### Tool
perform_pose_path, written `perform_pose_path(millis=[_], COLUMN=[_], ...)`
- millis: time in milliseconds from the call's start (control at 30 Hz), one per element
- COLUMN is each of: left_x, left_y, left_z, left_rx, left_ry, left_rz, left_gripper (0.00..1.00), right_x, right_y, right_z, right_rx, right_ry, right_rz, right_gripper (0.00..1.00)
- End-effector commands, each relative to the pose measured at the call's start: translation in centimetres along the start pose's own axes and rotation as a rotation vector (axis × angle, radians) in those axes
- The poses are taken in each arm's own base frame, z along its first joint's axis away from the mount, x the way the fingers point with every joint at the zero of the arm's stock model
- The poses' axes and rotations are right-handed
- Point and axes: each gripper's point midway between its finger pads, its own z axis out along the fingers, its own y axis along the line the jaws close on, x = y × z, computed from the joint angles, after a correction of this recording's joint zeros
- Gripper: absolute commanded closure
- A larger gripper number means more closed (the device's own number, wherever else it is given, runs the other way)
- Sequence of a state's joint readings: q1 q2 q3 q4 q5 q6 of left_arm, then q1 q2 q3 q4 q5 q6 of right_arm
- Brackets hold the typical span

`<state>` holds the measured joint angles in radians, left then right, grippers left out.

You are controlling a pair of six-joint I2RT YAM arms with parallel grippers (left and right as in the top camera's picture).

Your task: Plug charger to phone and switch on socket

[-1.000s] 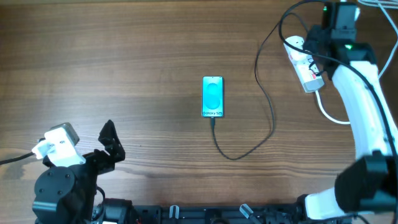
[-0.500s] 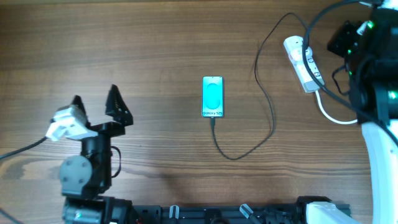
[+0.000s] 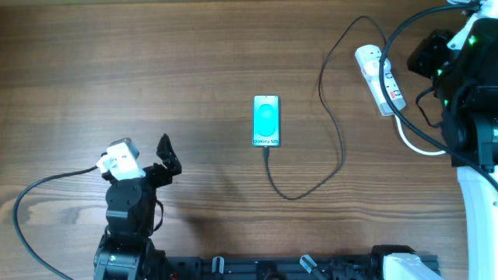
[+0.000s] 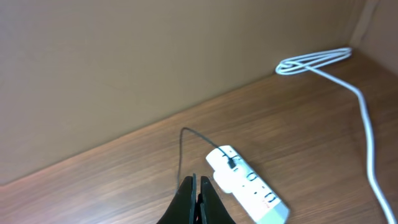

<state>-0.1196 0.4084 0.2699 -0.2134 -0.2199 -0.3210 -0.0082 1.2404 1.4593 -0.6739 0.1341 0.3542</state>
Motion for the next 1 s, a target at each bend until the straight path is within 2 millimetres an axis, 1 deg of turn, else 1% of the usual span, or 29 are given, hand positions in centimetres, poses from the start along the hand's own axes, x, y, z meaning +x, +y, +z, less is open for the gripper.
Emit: perform_pose_path(millis=[0,100,133,167,333,367,400,433,567,633,733,833,867,967], left_x=[1.4,3.2,3.4,3.2,1.4,1.5,1.7,2.4,4.5,4.9,5.3,6.1,6.7,6.9], left_y=[0.7,1.5,1.6,1.8,0.9,0.9,0.9,1.2,2.2,2.9,5.1,5.6,5.8,5.9], left_z=[-0.1,-0.3,-0.3,-0.3,0.4,0.7,0.8,1.2,1.6,1.7,1.6,1.6,1.5,1.5], left_rx=[-0.03,-0.062,-0.067,-0.077,-0.031,-0.024,-0.019,-0.018,-0.047,-0.075,-0.183,-0.206,-0.217,-0.222], left_ry=[0.052,0.129,0.135,0.124,0.014,-0.005,-0.016,-0.02,-0.001,-0.003,-0.043,-0.02,0.003,0.011], left_rz=[0.016,0.035,0.037,0.035,0.004,-0.001,-0.004,-0.005,-0.026,-0.075,-0.161,-0.155,-0.146,-0.144], left_gripper=[0.0,0.0,0.0,0.0,0.0,0.0,0.0,0.0,0.0,0.0,0.0,0.0,0.0,0.0], right_x=[-0.3,-0.3,-0.2,-0.2,-0.2,-0.2,-0.2,-0.2,-0.2,-0.2,-0.2,-0.2,-0.2,-0.6], right_y=[1.0,1.2,1.2,1.2,1.2,1.2,1.2,1.2,1.2,1.2,1.2,1.2,1.2,1.3], right_z=[-0.7,-0.7,-0.6,-0.6,-0.6,-0.6,-0.6,-0.6,-0.6,-0.6,-0.6,-0.6,-0.6,-0.6], right_rx=[-0.064,-0.073,-0.073,-0.073,-0.073,-0.073,-0.073,-0.073,-0.073,-0.073,-0.072,-0.072,-0.072,-0.079], right_ry=[-0.003,-0.002,0.0,0.0,0.0,0.0,0.0,0.001,0.001,0.001,0.003,0.003,0.003,-0.011], right_rz=[0.099,0.094,0.096,0.098,0.105,0.105,0.105,0.104,0.098,0.099,0.098,0.098,0.104,0.167], right_gripper=[0.96,0.95,0.96,0.95,0.96,0.96,0.96,0.95,0.96,0.95,0.95,0.95,0.95,0.95])
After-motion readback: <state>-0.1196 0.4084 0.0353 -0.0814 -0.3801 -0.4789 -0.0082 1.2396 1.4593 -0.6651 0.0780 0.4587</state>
